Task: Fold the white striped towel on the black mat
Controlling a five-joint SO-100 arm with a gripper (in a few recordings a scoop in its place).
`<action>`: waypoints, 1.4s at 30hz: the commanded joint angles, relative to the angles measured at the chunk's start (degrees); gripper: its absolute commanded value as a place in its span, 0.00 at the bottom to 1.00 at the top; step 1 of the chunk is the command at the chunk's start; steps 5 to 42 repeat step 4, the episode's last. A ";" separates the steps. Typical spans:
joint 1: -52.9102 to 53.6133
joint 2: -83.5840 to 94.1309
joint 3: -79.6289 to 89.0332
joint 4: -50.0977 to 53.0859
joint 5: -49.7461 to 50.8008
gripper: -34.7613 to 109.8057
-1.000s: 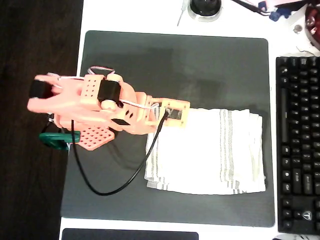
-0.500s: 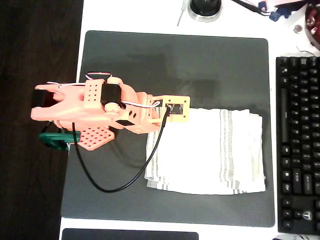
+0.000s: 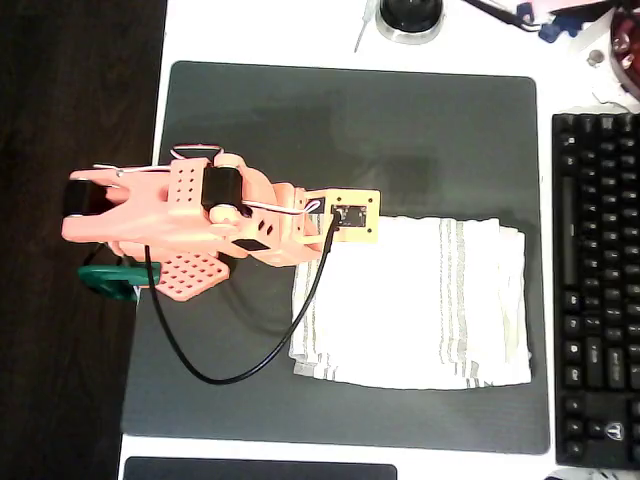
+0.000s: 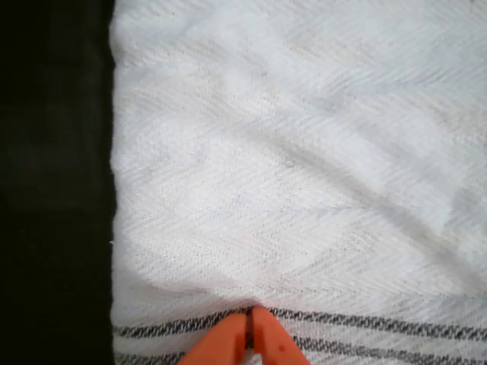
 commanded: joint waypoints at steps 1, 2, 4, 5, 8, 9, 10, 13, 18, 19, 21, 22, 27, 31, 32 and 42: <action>0.26 1.41 1.23 0.09 -0.62 0.25; 0.09 1.41 1.23 0.09 -0.62 0.25; 0.00 1.41 1.23 0.09 -0.62 0.25; 0.00 1.41 1.23 0.09 -0.62 0.25; 0.00 1.41 1.23 0.09 -0.62 0.25; 0.00 1.41 1.23 0.09 -0.62 0.25; 0.00 1.41 1.23 0.09 -0.62 0.25; 0.00 1.41 1.23 0.09 -0.62 0.25; 0.00 1.41 1.23 0.09 -0.62 0.25; 0.00 1.41 1.23 0.09 -0.62 0.25; 0.00 1.41 1.23 0.09 -0.62 0.25; 0.00 1.41 1.23 0.09 -0.62 0.25; 0.00 1.41 1.23 0.09 -0.62 0.25; 0.00 1.41 1.23 0.09 -0.62 0.25; 0.00 1.41 1.23 0.09 -0.62 0.25; 0.00 1.41 1.23 0.09 -0.62 0.25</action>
